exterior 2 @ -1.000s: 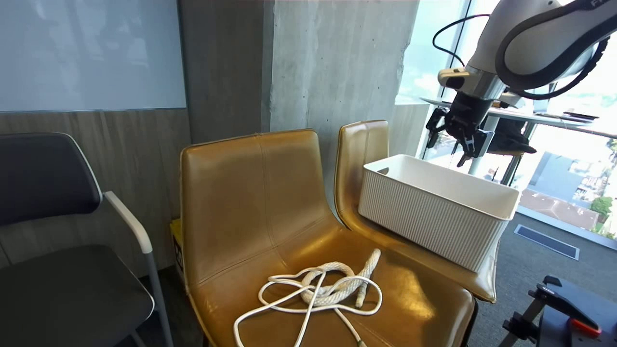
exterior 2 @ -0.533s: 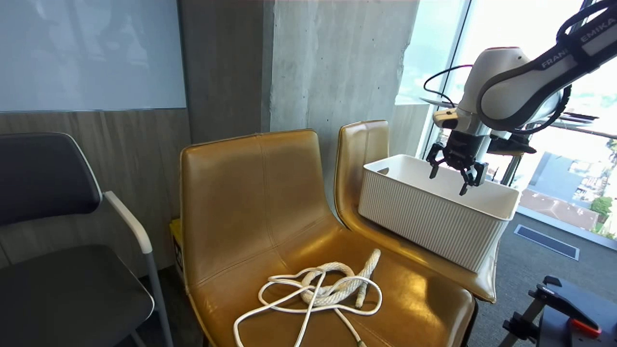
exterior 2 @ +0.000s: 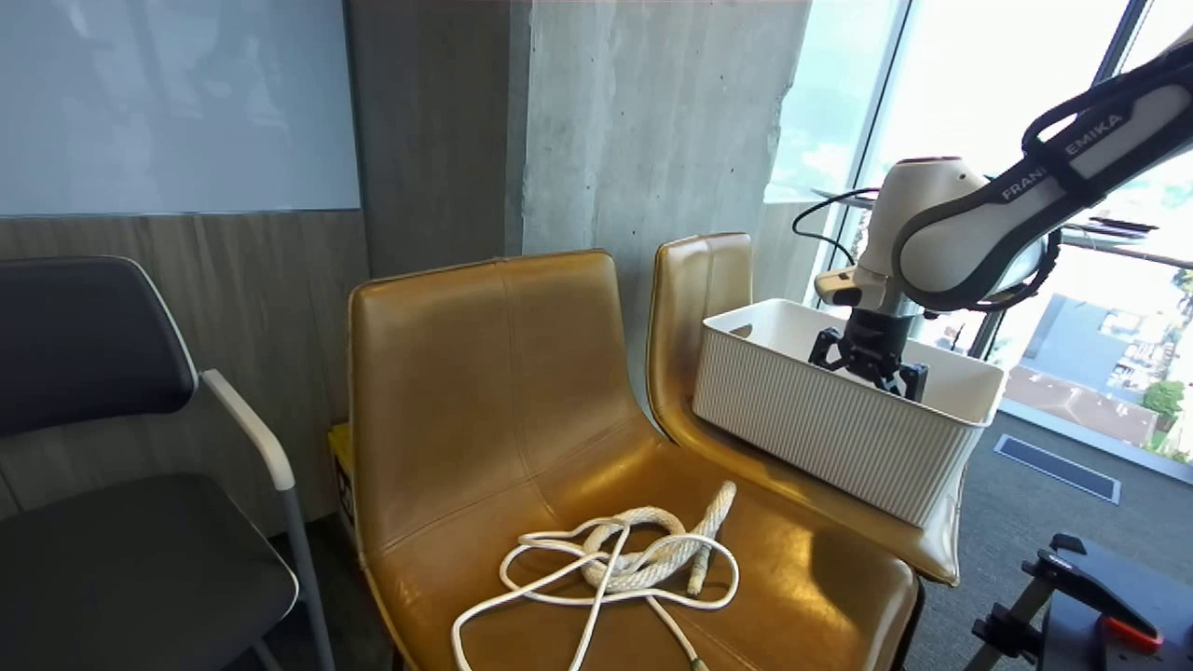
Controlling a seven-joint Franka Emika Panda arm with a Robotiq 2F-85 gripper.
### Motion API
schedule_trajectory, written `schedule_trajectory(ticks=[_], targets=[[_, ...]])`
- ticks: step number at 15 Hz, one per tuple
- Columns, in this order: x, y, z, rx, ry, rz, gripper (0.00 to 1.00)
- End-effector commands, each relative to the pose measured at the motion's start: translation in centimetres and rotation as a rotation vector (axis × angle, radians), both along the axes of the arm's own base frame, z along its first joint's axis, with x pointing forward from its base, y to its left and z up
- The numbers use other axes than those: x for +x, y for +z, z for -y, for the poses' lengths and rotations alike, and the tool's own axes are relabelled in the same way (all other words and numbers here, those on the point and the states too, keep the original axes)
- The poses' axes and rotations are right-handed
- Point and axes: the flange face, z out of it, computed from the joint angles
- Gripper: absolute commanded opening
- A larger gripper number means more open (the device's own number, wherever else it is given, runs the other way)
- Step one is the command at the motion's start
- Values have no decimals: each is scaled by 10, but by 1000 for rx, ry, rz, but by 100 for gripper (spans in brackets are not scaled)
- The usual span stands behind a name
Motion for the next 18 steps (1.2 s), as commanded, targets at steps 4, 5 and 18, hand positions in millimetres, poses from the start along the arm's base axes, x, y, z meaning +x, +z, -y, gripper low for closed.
schedule_trajectory(ticks=[4,5,18], targets=[[22,-45,-13,40,18,-20,100],[25,-53,-13,43,18,-24,100],[35,-82,13,46,-24,-85,20]])
